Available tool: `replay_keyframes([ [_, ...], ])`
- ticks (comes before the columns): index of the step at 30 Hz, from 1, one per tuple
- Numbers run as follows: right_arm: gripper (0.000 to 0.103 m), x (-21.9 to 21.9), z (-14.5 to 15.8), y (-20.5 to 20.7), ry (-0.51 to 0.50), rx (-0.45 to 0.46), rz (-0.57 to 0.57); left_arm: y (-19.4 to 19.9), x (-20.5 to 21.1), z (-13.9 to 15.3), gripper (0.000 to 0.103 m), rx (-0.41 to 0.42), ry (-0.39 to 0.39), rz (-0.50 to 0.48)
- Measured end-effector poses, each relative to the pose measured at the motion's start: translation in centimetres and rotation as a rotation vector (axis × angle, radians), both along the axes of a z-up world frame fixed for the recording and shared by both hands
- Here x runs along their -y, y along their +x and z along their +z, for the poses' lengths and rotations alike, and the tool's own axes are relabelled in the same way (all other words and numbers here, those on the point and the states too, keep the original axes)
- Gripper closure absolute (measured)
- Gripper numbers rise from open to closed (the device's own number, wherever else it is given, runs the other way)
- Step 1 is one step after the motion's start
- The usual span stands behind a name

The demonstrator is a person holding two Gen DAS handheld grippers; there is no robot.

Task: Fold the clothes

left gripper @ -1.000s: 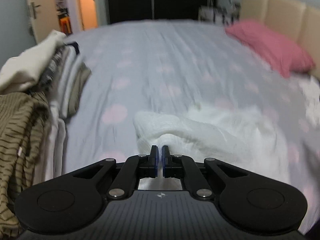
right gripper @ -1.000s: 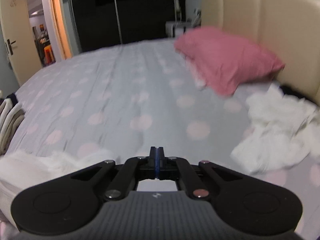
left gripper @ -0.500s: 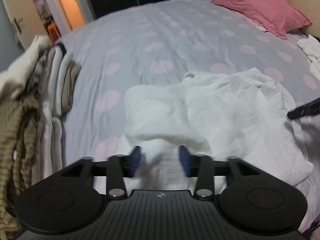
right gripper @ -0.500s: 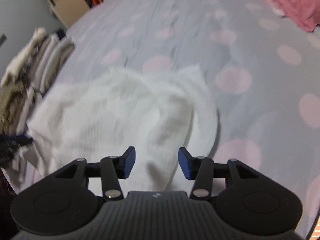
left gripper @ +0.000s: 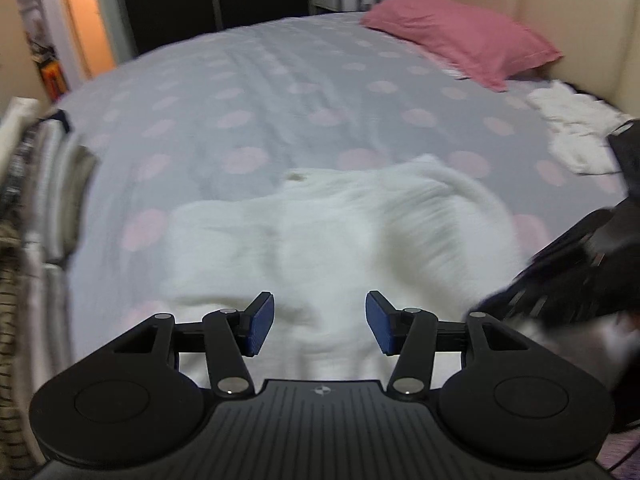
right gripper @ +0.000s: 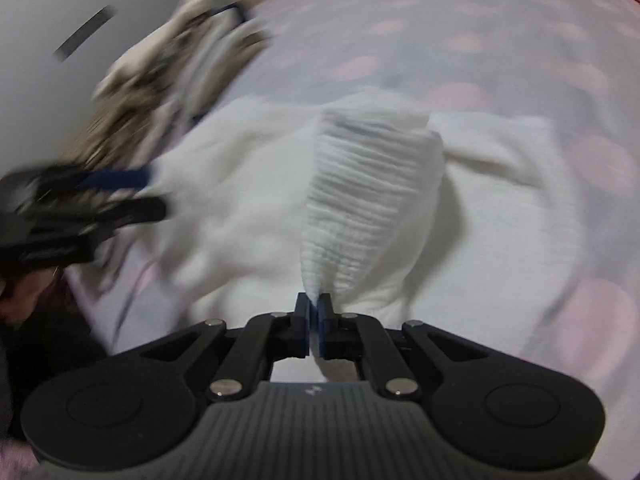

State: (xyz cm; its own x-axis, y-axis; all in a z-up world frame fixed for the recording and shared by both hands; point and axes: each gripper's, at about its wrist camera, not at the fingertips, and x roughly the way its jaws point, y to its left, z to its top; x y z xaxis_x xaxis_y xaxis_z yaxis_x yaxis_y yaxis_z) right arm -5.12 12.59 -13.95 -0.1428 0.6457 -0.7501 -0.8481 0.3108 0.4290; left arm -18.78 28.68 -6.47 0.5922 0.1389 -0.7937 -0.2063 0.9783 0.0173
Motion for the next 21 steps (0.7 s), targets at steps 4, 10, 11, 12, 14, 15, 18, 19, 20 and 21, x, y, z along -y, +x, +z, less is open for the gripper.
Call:
replay_keyframes([
  [4, 0.099, -0.9, 0.1, -4.0, -0.001, 0.012, 0.169, 0.2, 1.3, -0.1, 0.044, 0.007, -0.080, -0.075],
  [10, 0.099, -0.7, -0.2, -8.4, -0.010, -0.022, 0.385, 1.0, 2.1, -2.8, 0.046, -0.136, -0.049, -0.065],
  [11, 0.099, -0.7, -0.3, -8.9, -0.016, -0.021, 0.411, 1.0, 1.8, -3.3, 0.050, -0.158, -0.070, -0.058],
  [12, 0.099, -0.6, -0.3, -9.2, -0.022, -0.014, 0.426, 1.0, 1.6, -3.8, 0.060, -0.182, -0.091, -0.055],
  [14, 0.099, -0.4, -0.4, -9.5, -0.033, 0.002, 0.444, 1.1, 1.4, -4.8, 0.084, -0.232, -0.133, -0.053],
  [15, 0.099, -0.4, -0.5, -9.5, -0.039, 0.008, 0.445, 1.2, 1.4, -5.2, 0.090, -0.253, -0.142, -0.053],
  [18, 0.088, -0.3, -0.5, -8.5, -0.074, 0.013, 0.420, 0.9, 1.1, -5.5, 0.096, -0.280, -0.139, -0.042],
  [19, 0.084, -0.1, -0.4, -8.0, -0.082, 0.014, 0.404, 0.8, 1.0, -5.5, 0.097, -0.287, -0.143, -0.038],
  [20, 0.079, 0.2, -0.3, -7.4, -0.086, 0.016, 0.386, 0.7, 0.8, -5.4, 0.097, -0.294, -0.144, -0.035],
  [21, 0.070, 0.5, -0.2, -6.7, -0.088, 0.020, 0.364, 0.5, 0.7, -5.3, 0.098, -0.300, -0.139, -0.036],
])
